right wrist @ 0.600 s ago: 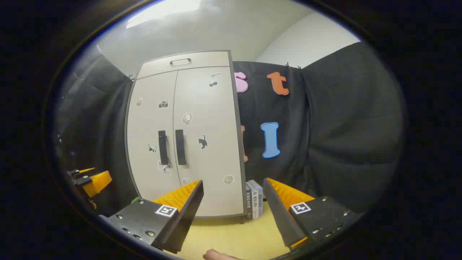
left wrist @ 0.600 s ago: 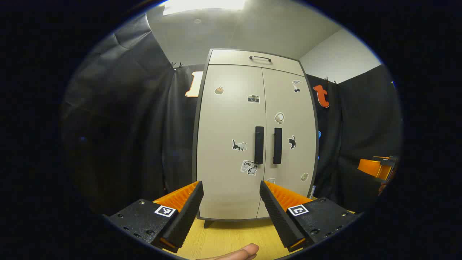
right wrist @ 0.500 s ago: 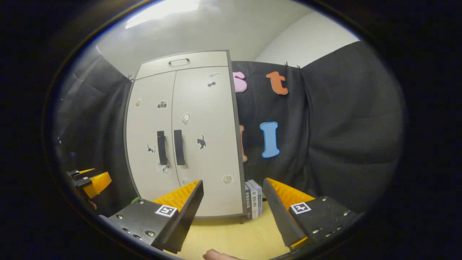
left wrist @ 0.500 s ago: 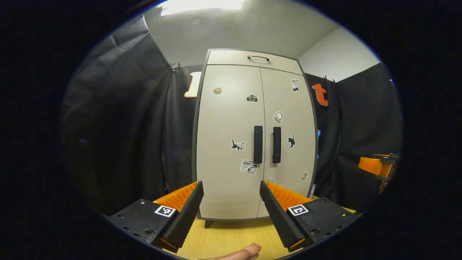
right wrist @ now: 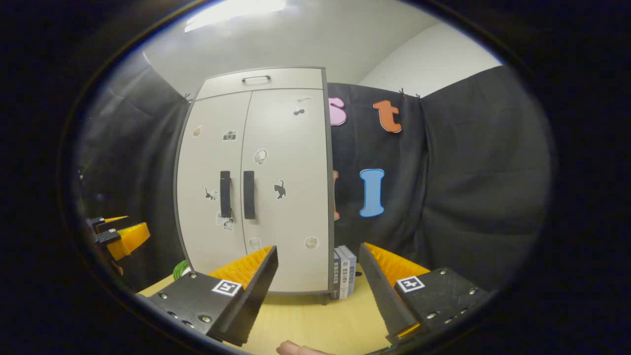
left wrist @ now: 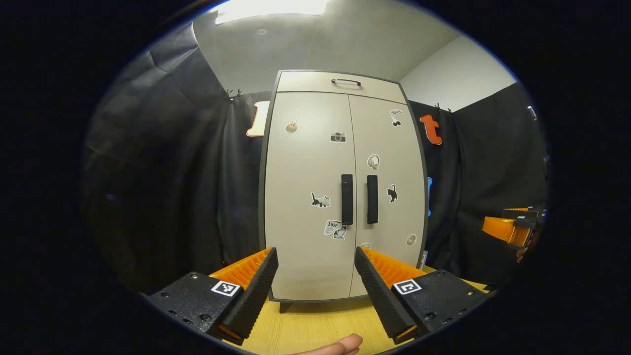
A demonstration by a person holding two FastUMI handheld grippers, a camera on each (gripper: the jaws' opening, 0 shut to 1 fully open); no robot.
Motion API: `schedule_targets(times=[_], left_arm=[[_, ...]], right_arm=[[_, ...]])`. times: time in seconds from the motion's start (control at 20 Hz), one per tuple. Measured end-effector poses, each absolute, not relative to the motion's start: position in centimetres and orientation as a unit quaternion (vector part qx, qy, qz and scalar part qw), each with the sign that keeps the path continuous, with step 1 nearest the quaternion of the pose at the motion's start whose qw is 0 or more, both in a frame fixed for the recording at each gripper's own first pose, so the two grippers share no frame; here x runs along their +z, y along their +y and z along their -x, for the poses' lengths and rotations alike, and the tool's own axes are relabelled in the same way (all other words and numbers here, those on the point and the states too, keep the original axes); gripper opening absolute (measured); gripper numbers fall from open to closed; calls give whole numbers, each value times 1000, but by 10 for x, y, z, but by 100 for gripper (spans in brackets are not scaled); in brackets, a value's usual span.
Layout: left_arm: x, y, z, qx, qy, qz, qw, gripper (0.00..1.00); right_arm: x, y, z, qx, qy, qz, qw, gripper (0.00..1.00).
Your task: Open the right door of the double-door shoe cabinet with the right hand, and open the left door with the left hand.
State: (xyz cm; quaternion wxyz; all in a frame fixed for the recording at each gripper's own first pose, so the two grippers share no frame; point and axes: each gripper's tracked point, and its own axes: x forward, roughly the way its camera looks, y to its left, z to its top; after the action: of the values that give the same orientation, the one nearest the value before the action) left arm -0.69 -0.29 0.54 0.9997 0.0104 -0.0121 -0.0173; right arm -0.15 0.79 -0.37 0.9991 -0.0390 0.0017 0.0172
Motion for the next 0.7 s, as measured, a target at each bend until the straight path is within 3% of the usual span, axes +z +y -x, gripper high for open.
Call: schedule_targets(times=[0.35,0.4,0.6,0.7], left_arm=[[-7,7,7,-18,-8,2,1000,97],[-10,10,7,-17,-5,1,1000,97],[-25,17,8,-17,11,17,1000,97],[-30,18,9,-23,18,17,999,97]], right_arm=[[-11,30,-20,35,1,41,999,98],[-13,35,-26,39,5,40,998,94],[-5,61,-61,53,5,22,998,94],[3,81,-85,67,1,17,998,98]])
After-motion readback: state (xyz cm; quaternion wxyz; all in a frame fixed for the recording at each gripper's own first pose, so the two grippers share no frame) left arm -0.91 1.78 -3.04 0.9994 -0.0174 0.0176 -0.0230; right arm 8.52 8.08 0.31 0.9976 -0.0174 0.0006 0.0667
